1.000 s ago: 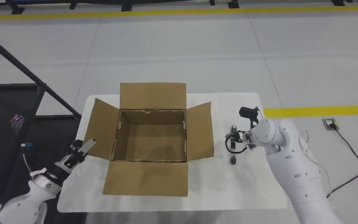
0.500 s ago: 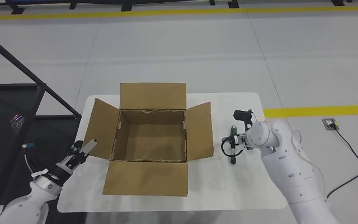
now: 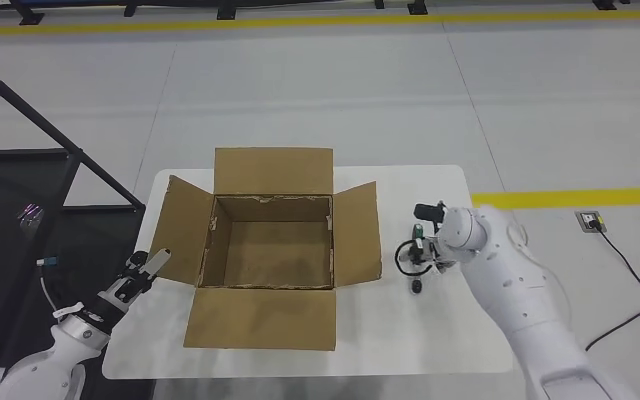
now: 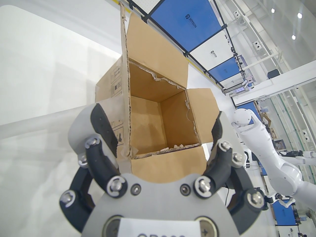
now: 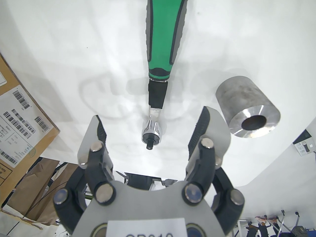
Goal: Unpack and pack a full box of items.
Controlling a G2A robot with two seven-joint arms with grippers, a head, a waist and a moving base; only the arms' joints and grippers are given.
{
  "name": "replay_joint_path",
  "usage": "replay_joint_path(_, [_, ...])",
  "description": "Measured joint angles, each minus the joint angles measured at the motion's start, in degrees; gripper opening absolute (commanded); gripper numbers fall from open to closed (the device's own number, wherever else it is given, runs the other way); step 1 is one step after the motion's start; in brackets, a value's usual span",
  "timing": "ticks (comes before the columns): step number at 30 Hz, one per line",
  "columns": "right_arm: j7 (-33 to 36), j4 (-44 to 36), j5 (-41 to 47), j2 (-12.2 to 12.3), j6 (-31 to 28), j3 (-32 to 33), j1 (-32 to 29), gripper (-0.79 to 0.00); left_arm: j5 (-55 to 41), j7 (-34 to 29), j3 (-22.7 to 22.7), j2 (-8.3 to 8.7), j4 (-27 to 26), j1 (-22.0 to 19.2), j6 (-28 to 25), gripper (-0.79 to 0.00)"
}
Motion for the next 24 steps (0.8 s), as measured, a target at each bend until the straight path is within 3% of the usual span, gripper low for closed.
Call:
replay_joint_path(16, [-3.59, 12.71, 1.53, -3.79, 2.76, -5.37, 6.1, -0.465, 0.0, 0.0, 0.0, 0.0, 0.0, 0.0, 0.0, 0.0])
replay_joint_path(21, [-4.19, 15.52, 2.11, -4.67, 2.35, -6.24, 7.21, -0.548, 0.0, 0.0, 0.0, 0.0, 0.0, 0.0, 0.0, 0.0])
replay_joint_path(24, [-4.52, 17.1, 2.52, -5.12, 2.14, -6.57, 7.81, -0.557, 0.0, 0.0, 0.0, 0.0, 0.0, 0.0, 0.0, 0.0])
